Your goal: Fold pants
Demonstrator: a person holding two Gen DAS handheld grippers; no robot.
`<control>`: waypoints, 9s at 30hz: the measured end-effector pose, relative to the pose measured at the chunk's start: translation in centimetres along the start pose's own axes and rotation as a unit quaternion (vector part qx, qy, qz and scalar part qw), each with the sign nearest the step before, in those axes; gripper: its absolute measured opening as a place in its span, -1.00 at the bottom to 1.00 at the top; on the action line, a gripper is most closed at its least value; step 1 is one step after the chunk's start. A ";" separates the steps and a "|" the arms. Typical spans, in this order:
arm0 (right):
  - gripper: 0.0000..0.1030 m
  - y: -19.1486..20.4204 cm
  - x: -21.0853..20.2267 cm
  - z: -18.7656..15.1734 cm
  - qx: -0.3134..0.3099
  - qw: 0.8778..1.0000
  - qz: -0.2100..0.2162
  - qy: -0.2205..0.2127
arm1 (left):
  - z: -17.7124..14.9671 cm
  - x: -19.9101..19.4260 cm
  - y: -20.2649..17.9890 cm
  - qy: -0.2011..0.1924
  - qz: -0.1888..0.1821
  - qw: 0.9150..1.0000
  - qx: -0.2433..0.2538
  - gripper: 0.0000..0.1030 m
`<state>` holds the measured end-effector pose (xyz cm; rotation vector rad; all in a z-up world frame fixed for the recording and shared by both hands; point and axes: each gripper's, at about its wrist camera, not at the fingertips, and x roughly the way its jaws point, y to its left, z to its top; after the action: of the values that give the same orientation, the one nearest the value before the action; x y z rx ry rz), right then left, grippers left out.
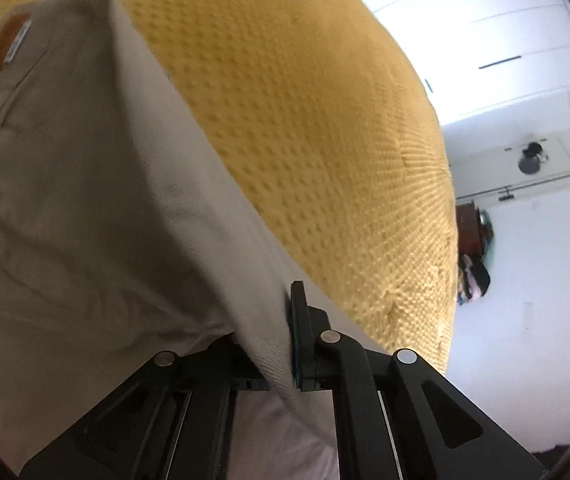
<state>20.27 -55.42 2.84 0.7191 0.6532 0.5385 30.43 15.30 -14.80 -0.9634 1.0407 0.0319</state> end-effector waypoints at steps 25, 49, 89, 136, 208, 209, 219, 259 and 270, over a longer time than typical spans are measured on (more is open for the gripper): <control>-0.68 -21.1 5.9 -2.0 0.079 0.949 -0.244 0.183 | -15.8 -1.9 3.5 0.052 0.070 0.990 0.113 -0.86; -0.88 -23.5 0.2 1.0 0.081 0.906 -0.400 0.113 | -19.5 -1.7 1.1 0.083 0.096 0.967 0.221 -0.90; 0.22 -16.7 6.3 -3.1 0.061 0.951 -0.288 0.092 | -5.7 10.4 -6.0 0.062 0.266 0.905 0.327 -0.43; -0.27 -31.6 -1.3 2.2 0.255 0.937 -0.217 0.103 | -26.0 8.4 -16.3 0.094 0.082 0.844 0.521 0.36; -0.87 14.3 26.7 -8.7 -0.063 0.944 0.093 0.311 | -13.5 -2.2 2.0 -0.050 0.151 0.957 0.242 0.59; -0.87 14.5 28.3 -10.7 -0.071 0.939 0.081 0.325 | -13.1 -2.3 3.0 -0.048 0.149 0.963 0.220 0.59; 0.06 12.1 32.7 -19.9 -0.041 0.919 0.060 0.388 | -11.4 -4.4 6.3 -0.067 0.113 0.980 0.147 0.62; -0.80 2.1 21.0 -10.4 -0.118 0.955 -0.113 0.246 | -19.9 4.2 -2.1 0.033 0.152 0.908 0.389 0.50; -0.79 -4.0 20.2 -15.7 -0.009 0.945 -0.120 0.304 | -17.3 2.0 -4.6 -0.017 0.113 0.931 0.347 0.52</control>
<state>23.84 -38.26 -16.29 0.4385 1.2920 0.5393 21.25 -0.17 -15.90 -0.1964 1.0193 -0.1228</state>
